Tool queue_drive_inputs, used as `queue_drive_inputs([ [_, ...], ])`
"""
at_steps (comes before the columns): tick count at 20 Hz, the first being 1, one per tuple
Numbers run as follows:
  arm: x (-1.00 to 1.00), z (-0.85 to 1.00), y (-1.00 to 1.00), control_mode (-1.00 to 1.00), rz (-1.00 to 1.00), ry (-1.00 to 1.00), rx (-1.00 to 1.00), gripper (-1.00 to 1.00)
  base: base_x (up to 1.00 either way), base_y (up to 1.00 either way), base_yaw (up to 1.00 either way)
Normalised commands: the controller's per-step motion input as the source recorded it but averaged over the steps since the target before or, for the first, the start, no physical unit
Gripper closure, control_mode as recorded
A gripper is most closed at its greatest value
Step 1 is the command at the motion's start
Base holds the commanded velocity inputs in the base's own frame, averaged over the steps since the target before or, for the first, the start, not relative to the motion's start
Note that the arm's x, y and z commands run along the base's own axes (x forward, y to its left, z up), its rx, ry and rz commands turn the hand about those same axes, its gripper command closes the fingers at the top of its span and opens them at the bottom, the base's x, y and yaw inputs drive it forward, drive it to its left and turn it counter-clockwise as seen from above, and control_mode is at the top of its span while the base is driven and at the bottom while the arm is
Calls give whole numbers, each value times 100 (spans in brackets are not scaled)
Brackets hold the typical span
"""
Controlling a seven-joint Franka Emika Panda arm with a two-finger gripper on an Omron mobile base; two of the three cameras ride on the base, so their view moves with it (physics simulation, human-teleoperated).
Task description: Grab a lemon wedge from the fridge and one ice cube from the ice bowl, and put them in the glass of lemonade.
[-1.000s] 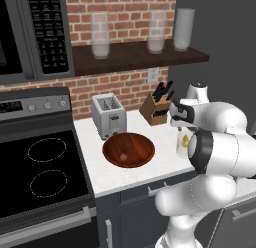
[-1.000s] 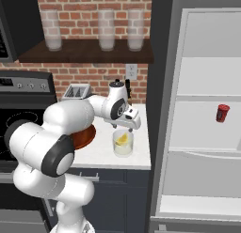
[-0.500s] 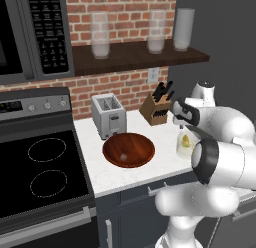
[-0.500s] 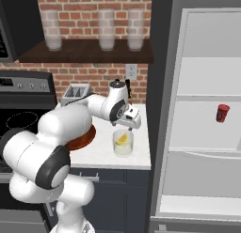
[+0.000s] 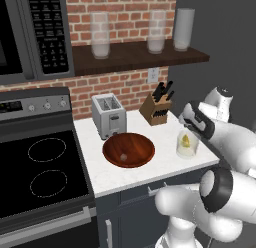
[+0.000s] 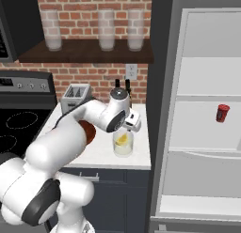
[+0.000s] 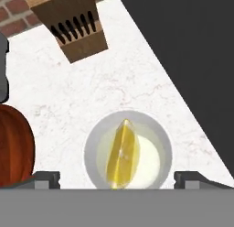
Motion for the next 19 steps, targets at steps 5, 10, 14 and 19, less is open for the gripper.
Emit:
queue_drive_inputs([
  [5, -28, 50, 63, -100, 1, -13, -11, -100, 0, 0, 0],
  [10, -30, 100, 98, -100, 11, 15, -35, -100, 0, 0, 0],
  [14, -39, 84, 64, -100, 15, 17, -19, -100, 0, 0, 0],
  [19, -58, 34, 25, -100, 6, 0, 0, -100, 0, 0, 0],
])
